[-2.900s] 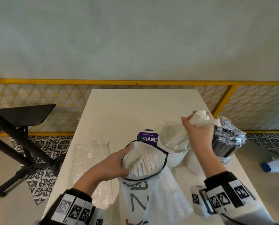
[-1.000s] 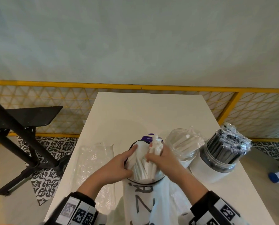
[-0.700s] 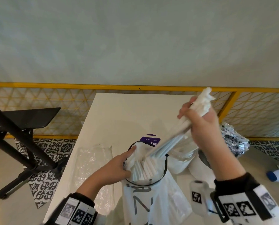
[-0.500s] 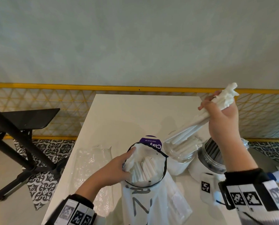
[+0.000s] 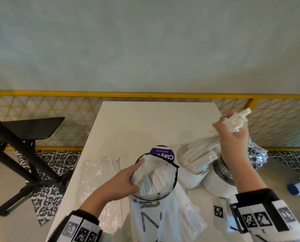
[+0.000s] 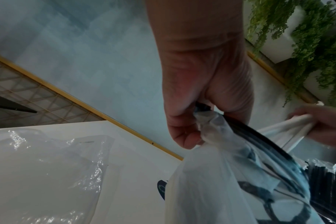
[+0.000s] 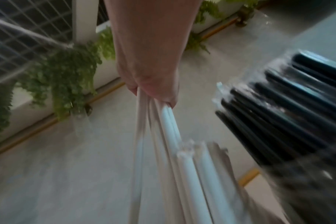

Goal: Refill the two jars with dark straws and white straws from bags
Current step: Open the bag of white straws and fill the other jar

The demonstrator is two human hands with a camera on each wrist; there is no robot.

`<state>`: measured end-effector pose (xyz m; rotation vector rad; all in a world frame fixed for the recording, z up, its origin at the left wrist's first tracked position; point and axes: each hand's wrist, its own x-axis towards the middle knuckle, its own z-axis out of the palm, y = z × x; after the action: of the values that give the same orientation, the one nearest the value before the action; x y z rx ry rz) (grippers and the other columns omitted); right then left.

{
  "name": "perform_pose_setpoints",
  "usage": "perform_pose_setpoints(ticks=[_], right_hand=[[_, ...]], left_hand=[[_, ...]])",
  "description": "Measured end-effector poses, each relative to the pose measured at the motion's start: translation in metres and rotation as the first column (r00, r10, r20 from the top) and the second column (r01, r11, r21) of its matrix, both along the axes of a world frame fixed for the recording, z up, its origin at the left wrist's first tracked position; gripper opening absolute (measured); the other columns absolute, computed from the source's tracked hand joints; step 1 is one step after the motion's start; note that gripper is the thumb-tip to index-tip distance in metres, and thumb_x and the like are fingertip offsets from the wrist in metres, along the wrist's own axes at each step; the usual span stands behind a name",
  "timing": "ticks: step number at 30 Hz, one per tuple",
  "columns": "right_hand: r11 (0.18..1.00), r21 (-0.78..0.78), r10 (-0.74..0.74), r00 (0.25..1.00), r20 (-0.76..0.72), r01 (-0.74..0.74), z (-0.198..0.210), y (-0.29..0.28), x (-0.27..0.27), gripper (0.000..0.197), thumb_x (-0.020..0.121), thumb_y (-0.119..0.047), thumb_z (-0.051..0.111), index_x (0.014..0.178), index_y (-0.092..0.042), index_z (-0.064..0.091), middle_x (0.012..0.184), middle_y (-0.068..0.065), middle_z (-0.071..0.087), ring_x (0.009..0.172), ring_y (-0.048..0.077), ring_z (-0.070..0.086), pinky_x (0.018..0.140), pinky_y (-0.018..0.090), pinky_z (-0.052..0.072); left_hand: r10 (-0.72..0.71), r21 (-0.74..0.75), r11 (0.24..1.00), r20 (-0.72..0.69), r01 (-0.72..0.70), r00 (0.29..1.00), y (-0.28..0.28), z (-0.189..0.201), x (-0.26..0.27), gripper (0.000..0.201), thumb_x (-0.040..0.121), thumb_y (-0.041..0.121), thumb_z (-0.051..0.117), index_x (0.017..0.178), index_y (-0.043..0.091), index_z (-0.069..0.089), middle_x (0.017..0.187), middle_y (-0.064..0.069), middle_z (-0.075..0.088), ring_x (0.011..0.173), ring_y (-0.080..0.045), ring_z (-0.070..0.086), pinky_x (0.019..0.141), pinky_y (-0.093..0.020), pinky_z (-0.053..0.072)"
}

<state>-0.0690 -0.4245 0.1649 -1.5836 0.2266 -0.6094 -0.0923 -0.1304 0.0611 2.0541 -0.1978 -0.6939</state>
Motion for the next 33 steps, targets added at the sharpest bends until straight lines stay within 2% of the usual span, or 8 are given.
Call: perform_pose_setpoints(ticks=[6, 9, 13, 17, 21, 25, 30, 33], right_hand=[[0.986, -0.111, 0.134, 0.987, 0.087, -0.124, 0.039, -0.026, -0.002, 0.047, 0.085, 0.003, 0.057, 0.12, -0.027, 0.048, 0.091, 0.001, 0.058, 0.09, 0.025, 0.06, 0.082, 0.038, 0.05], [0.962, -0.154, 0.235, 0.97, 0.056, -0.225, 0.039, -0.036, -0.001, 0.05, 0.085, 0.007, 0.058, 0.117, -0.029, 0.049, 0.089, 0.001, 0.057, 0.093, 0.027, 0.059, 0.089, 0.042, 0.048], [0.942, -0.191, 0.281, 0.96, 0.003, -0.276, 0.035, -0.038, 0.002, 0.051, 0.082, 0.018, 0.055, 0.119, -0.017, 0.047, 0.087, 0.0, 0.057, 0.088, 0.014, 0.063, 0.08, 0.019, 0.052], [0.923, -0.245, 0.282, 0.955, -0.095, -0.297, 0.03, -0.04, 0.004, 0.056, 0.08, 0.018, 0.054, 0.12, -0.021, 0.049, 0.098, 0.007, 0.065, 0.095, 0.009, 0.066, 0.079, 0.025, 0.054], [0.874, -0.353, 0.253, 0.932, -0.258, -0.335, 0.017, -0.024, 0.011, 0.041, 0.084, 0.007, 0.054, 0.117, -0.018, 0.054, 0.103, 0.009, 0.068, 0.097, 0.017, 0.064, 0.088, 0.041, 0.052], [0.838, -0.348, 0.232, 0.851, -0.47, -0.421, -0.022, -0.011, 0.023, 0.035, 0.079, -0.007, 0.068, 0.108, -0.022, 0.06, 0.096, -0.002, 0.068, 0.095, 0.027, 0.064, 0.073, 0.03, 0.052], [0.796, -0.33, 0.261, 0.78, -0.569, -0.507, -0.033, -0.018, 0.013, 0.09, 0.079, -0.01, 0.074, 0.149, -0.022, 0.019, 0.139, 0.006, 0.045, 0.131, 0.024, 0.041, 0.094, 0.03, 0.038], [0.803, -0.481, 0.181, 0.912, -0.368, -0.353, -0.03, -0.017, 0.001, 0.094, 0.08, -0.022, 0.075, 0.15, -0.032, 0.013, 0.147, 0.0, 0.034, 0.131, 0.016, 0.035, 0.1, 0.031, 0.032]], left_hand=[[-0.034, -0.028, 0.999, 0.007, 0.034, 0.999, -0.002, -0.001, -0.002, 0.09, 0.069, 0.011, 0.052, 0.143, 0.051, 0.019, 0.136, 0.023, 0.043, 0.082, -0.017, 0.058, 0.068, -0.028, 0.049], [-0.042, -0.025, 0.999, 0.018, 0.042, 0.999, -0.003, 0.004, -0.005, 0.09, 0.068, 0.014, 0.051, 0.144, 0.05, 0.018, 0.125, 0.037, 0.038, 0.096, -0.013, 0.054, 0.083, -0.038, 0.054], [-0.042, -0.025, 0.999, 0.024, 0.042, 0.999, -0.003, 0.006, -0.005, 0.09, 0.069, 0.012, 0.051, 0.143, 0.051, 0.018, 0.115, 0.043, 0.037, 0.094, -0.01, 0.043, 0.091, -0.043, 0.051], [-0.046, -0.004, 0.999, 0.03, 0.046, 0.998, -0.003, 0.008, -0.006, 0.089, 0.075, 0.007, 0.053, 0.145, 0.046, 0.017, 0.136, 0.028, 0.033, 0.096, -0.009, 0.047, 0.096, -0.034, 0.05], [-0.033, -0.012, 0.999, 0.034, 0.034, 0.999, -0.004, 0.009, -0.008, 0.087, 0.077, 0.003, 0.052, 0.145, 0.046, 0.019, 0.132, 0.015, 0.049, 0.083, -0.012, 0.056, 0.07, -0.02, 0.048], [-0.027, 0.001, 1.0, 0.038, 0.027, 0.999, -0.006, 0.01, -0.007, 0.086, 0.077, 0.002, 0.051, 0.145, 0.045, 0.02, 0.12, 0.011, 0.051, 0.069, -0.008, 0.051, 0.061, -0.017, 0.044], [-0.01, -0.002, 1.0, 0.024, 0.01, 1.0, -0.003, 0.005, -0.007, 0.087, 0.075, 0.004, 0.051, 0.145, 0.046, 0.021, 0.119, 0.001, 0.056, 0.064, -0.01, 0.046, 0.056, -0.021, 0.041], [-0.005, -0.003, 1.0, 0.022, 0.005, 1.0, -0.001, 0.001, -0.007, 0.088, 0.073, 0.006, 0.052, 0.143, 0.05, 0.021, 0.111, 0.005, 0.047, 0.065, -0.013, 0.047, 0.056, -0.022, 0.041]])
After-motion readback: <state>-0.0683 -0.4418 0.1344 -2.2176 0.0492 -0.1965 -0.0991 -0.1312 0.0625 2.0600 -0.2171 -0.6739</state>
